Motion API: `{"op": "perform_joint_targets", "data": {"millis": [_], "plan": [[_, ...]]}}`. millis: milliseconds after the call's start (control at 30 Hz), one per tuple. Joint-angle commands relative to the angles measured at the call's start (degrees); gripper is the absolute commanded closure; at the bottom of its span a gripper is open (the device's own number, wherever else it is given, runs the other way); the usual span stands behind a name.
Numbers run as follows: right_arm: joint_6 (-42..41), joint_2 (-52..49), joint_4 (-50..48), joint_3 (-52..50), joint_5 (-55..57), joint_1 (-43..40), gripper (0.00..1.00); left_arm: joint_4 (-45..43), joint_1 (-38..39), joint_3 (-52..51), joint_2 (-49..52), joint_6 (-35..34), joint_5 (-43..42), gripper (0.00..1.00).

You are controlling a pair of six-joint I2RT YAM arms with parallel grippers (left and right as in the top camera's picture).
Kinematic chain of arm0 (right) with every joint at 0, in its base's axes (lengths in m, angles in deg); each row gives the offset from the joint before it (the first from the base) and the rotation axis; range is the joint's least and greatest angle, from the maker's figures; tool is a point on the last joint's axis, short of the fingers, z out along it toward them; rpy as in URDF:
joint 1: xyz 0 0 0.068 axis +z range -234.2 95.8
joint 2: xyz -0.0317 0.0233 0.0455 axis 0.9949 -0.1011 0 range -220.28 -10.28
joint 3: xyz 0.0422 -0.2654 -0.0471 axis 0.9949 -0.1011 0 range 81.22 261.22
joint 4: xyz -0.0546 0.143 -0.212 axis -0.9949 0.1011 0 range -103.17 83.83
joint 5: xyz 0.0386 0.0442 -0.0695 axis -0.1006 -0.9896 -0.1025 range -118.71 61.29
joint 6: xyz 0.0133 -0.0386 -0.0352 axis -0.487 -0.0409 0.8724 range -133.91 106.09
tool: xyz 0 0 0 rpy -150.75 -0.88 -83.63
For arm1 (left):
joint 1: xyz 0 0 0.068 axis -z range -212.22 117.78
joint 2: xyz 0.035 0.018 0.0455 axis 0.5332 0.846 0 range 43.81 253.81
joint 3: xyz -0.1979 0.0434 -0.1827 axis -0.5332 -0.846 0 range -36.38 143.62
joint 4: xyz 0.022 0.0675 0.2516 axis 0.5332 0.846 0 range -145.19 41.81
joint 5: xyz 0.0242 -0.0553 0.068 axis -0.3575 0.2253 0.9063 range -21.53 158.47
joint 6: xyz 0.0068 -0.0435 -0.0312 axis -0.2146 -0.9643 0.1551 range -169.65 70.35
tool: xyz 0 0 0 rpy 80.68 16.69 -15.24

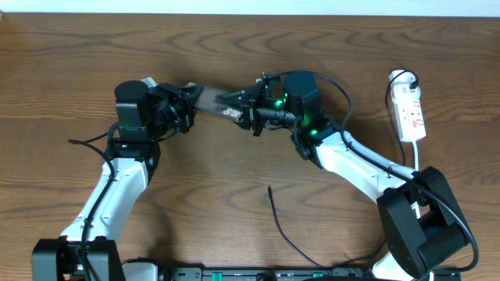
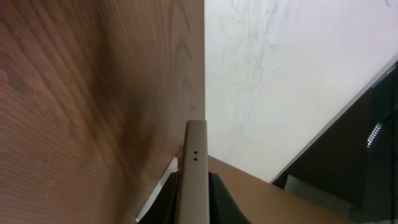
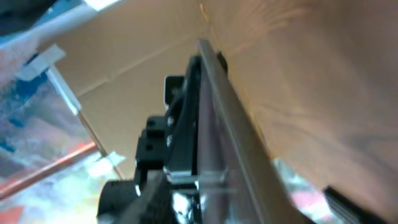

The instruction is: Plug charger to phone and switch on socket

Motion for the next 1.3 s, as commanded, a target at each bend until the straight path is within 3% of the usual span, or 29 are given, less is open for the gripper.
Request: {"op": "perform_joint_targets", "data": {"millis": [0,233,500,733,1133,1267], "plan": [[2.19,0.02,-0.39,0.85,-0.46,0.48,0.48,-0.31,-0.22,0.13,0.31,1.9,0.31,0.92],[3.13,0.02,-0.42,0.85,-0.46,0.46,0.01,-0.26,-0.22,0.13,0.31,2.08,0.33,0.92],[7.02,0.02,-0.39,0.85,-0.72,0.02,0.01,0.83,-3.1,0.13,0.31,4.87,0.28,0.92],[13.33,0.02,-0.33,0.85,-2.73,-2.21,0.01,1.68,-10.88,0.04,0.31,12.66,-4.55,0.92],[31.61,0.04,2.19,0.87,-4.59,-3.85,0.01,-2.43,-23.71,0.04,0.31,35.54,-43.52,0.93],[37.77,0.04,7.63,2.71,-4.48,-3.65,0.01,-4.79,-23.74,0.04,0.31,40.48,-50.29,0.92]]}}
